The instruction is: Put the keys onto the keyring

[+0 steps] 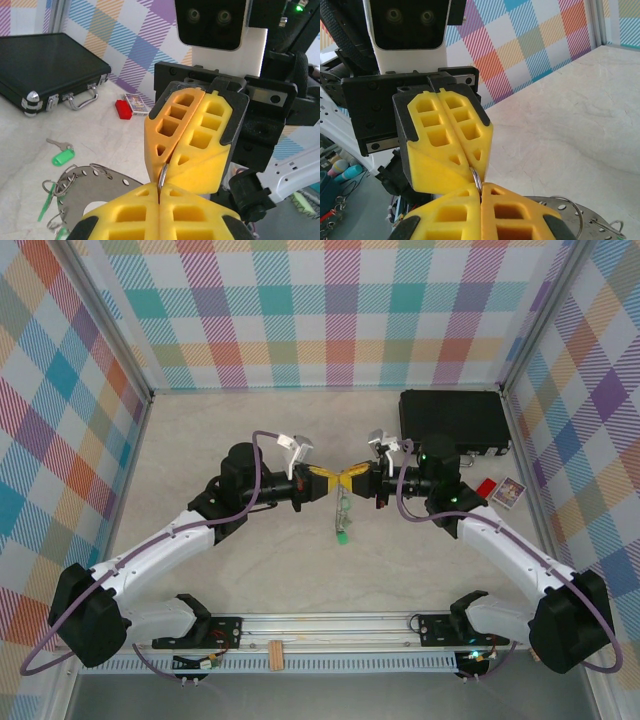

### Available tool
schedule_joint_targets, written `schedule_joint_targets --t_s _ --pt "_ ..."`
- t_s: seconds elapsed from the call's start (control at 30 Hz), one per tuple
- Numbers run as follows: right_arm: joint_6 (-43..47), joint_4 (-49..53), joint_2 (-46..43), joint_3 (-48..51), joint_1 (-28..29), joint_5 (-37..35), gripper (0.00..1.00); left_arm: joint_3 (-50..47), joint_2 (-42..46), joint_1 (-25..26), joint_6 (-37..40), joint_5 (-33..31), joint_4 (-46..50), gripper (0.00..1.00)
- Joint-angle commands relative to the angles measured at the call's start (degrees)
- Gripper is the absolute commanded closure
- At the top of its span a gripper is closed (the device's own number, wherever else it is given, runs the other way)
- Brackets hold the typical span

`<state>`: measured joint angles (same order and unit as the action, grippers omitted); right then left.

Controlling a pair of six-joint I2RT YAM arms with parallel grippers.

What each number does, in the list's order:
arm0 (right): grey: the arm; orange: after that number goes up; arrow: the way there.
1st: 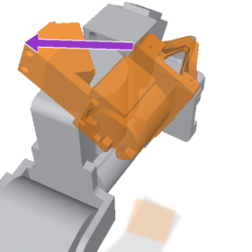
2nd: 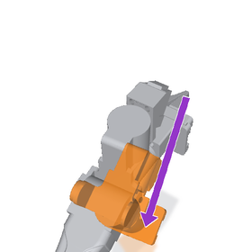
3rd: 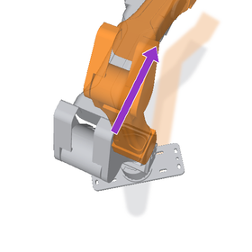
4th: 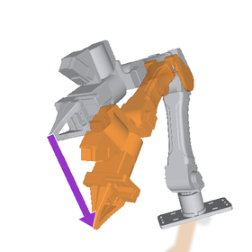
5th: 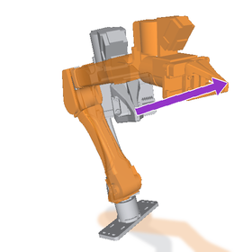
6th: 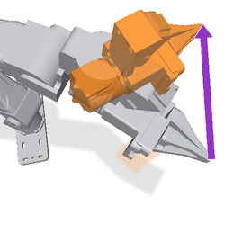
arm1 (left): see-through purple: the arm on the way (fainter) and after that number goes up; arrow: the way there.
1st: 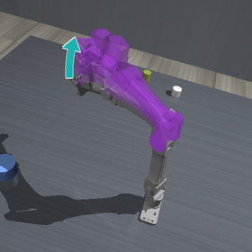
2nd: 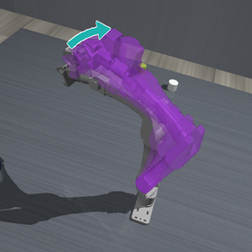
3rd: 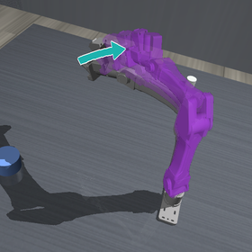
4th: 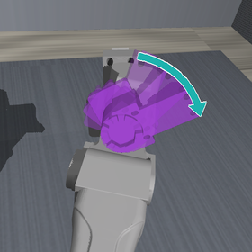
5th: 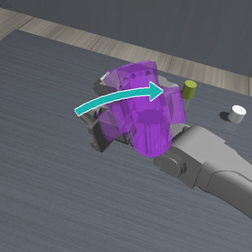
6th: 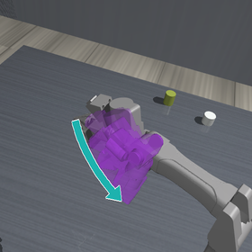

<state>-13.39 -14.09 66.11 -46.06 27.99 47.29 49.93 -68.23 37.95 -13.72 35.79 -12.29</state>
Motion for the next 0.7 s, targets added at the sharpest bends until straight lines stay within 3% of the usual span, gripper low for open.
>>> schedule_joint_targets --t_s 0.0,0.1,0.17,0.27,0.3,0.33,0.67 --pt "-0.44 -2.13 0.71 -2.98 -0.21 2.28 1.0 2.16 -0.41 1.24 -0.07 2.01 -1.46 1.0" --pt "-0.43 -1.9 0.62 -3.07 -0.21 1.98 0.97 1.61 0.04 1.33 -0.67 1.66 -2.69 1.0" --pt "-0.38 -1.34 0.4 -3.15 -0.21 1.33 0.78 0.83 0.46 1.33 -1.65 1.27 -4.73 1.0" --pt "-0.41 -0.78 -0.47 -2.91 -0.21 -0.85 0.68 -1.54 1.42 1.4 -3.78 -0.19 -9.42 1.0" --pt "-0.73 -0.76 -0.98 -2.53 -0.21 -2.32 0.53 -2.39 1.81 1.42 -4.44 -0.73 -11.03 1.0" --pt "-1.14 -1.1 -1.57 -1.98 -0.2 -3.99 0.45 -2.95 2.23 1.41 -4.92 -1.25 -12.21 1.0" --pt "-2.43 -1.96 -9.2 3.72 -0.17 -19.85 0.44 -5.04 4.24 1.86 -6.61 -5.23 -18.25 1.0"
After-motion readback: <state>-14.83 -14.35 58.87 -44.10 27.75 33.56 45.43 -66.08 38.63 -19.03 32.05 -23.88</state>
